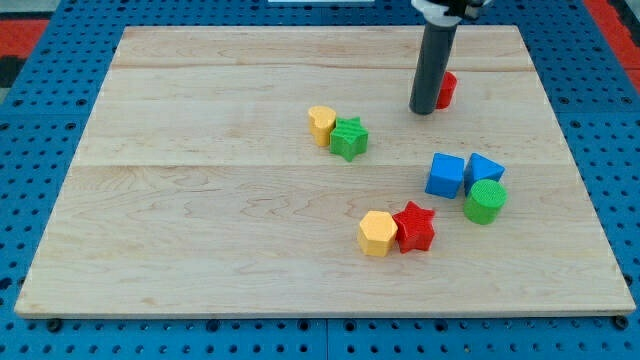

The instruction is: Slide the red star to the red circle

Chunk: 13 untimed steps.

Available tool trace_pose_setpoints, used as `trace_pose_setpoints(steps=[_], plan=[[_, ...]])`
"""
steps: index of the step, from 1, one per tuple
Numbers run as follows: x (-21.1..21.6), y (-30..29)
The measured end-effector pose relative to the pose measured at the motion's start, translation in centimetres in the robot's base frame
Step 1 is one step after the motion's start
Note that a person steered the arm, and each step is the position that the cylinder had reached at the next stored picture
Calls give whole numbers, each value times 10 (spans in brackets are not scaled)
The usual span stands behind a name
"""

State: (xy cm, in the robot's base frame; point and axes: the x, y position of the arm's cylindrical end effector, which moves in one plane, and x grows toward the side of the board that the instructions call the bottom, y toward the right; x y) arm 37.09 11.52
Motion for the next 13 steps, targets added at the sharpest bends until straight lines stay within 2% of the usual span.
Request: trace_pose_setpoints(steps=[1, 3, 4, 5, 6, 8, 10, 11, 13], plan=[[54, -33], [130, -150], [177, -152], [222, -111], [229, -59], [153, -54], [192, -32], [188, -10], [145, -31]])
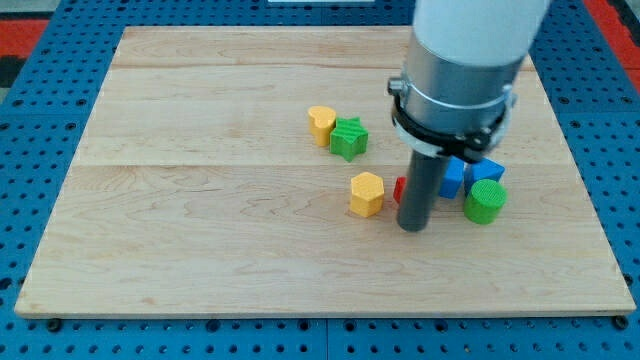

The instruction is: Slide the red star to the red circle

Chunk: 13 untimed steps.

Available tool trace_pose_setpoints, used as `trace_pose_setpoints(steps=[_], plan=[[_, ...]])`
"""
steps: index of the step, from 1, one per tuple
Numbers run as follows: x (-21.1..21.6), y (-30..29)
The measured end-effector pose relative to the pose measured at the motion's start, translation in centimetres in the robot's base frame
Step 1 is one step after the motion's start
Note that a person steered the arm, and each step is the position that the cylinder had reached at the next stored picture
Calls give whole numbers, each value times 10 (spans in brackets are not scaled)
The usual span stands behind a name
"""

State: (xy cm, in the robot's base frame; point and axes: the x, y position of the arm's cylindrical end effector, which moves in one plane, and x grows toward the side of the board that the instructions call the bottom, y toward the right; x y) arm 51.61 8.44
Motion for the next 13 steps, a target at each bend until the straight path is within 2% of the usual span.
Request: trace_pose_setpoints(steps=[2, 4, 7, 10, 13], plan=[[-46, -16], [2, -7], [-52, -2], [-64, 39], [-108, 29]])
